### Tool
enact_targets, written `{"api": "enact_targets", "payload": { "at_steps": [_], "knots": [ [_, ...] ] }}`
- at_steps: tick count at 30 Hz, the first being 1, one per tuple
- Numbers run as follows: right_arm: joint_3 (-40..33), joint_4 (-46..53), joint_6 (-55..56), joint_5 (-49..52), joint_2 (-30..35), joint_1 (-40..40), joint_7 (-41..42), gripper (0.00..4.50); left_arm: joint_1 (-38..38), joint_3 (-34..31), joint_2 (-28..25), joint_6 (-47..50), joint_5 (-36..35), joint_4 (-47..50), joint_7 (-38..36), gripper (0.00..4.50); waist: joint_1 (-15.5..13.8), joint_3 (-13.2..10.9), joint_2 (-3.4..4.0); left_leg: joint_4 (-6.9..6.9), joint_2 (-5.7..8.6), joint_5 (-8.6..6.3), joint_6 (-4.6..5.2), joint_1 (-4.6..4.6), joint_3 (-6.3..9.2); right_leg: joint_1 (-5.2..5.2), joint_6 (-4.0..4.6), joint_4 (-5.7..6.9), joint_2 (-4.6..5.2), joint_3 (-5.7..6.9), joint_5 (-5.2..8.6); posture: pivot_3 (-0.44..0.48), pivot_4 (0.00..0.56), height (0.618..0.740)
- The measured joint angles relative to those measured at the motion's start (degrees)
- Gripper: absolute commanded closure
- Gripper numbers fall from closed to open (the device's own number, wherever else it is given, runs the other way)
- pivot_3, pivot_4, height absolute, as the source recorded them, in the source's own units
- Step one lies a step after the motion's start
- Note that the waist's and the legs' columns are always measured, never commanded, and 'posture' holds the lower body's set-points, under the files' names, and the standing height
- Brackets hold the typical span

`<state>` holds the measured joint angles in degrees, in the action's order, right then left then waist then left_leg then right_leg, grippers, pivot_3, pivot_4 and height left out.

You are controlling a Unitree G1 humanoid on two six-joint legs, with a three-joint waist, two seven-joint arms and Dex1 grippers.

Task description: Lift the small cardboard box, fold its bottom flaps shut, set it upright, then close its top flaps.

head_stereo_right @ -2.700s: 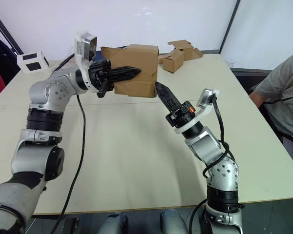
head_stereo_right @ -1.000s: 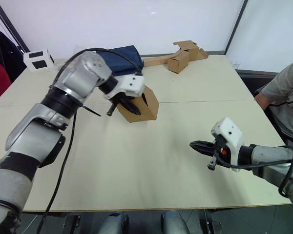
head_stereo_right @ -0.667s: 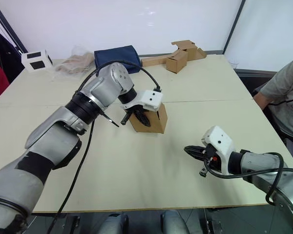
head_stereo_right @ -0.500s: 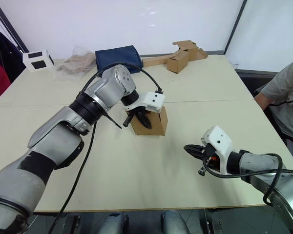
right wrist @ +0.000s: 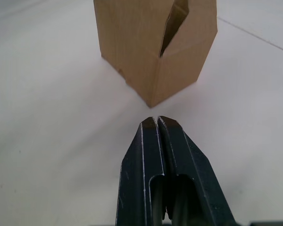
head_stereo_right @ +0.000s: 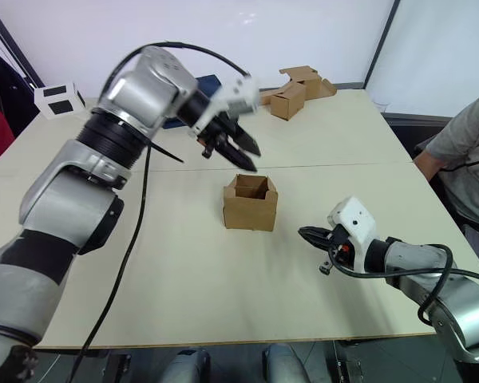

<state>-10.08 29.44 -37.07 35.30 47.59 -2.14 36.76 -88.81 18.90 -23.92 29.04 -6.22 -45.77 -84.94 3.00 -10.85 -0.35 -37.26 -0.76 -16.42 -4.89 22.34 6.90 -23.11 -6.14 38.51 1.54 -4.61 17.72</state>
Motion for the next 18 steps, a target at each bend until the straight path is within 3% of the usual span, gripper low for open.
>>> {"api": "enact_targets", "payload": {
  "at_steps": [3,6,9,14,18],
  "knots": [
    [-2.66,-1.48,0.27,-0.17,-0.32,-0.05,0.02,4.50,5.70,-6.89,-4.34,3.13,-1.81,0.54,5.69,2.42,0.11,0.01,0.01,-0.01,0.00,0.00,-0.01,0.02,0.01,-0.02,0.00,0.04,0.00,0.01,0.01,0.000,0.150,0.740],
    [-4.49,-3.31,0.59,-0.21,0.39,-0.81,2.01,4.50,13.06,-8.72,-6.52,2.46,-1.57,3.37,9.62,3.16,-0.31,-0.01,-0.02,-0.09,0.01,0.01,-0.03,0.05,0.00,0.00,0.00,0.04,0.05,0.02,0.00,0.000,0.150,0.740],
    [-3.98,-7.16,2.46,-2.46,0.88,-1.58,3.89,4.50,23.75,-11.39,-8.10,1.39,-1.90,9.87,14.30,4.39,-0.58,-0.01,-0.03,-0.12,0.01,0.02,-0.04,0.07,0.02,-0.01,0.00,0.05,0.07,0.04,0.00,0.000,0.150,0.740],
    [-0.89,-11.68,3.60,-4.92,-0.97,-3.84,5.10,4.50,39.56,-20.77,-7.03,10.58,-9.80,28.29,21.85,4.47,-0.48,-0.01,-0.05,-0.22,-0.01,0.06,-0.10,0.11,0.01,-0.05,0.00,0.15,0.13,0.03,0.00,0.000,0.150,0.740],
    [3.13,-16.49,6.34,-8.32,-5.18,-8.92,4.52,4.50,53.23,-22.29,-5.75,4.64,-11.02,41.11,26.14,4.47,-0.33,0.19,0.07,-0.09,-0.03,0.07,-0.13,-0.14,-0.11,0.06,0.01,0.18,0.11,-0.05,0.00,0.000,0.150,0.740]
  ]
}}
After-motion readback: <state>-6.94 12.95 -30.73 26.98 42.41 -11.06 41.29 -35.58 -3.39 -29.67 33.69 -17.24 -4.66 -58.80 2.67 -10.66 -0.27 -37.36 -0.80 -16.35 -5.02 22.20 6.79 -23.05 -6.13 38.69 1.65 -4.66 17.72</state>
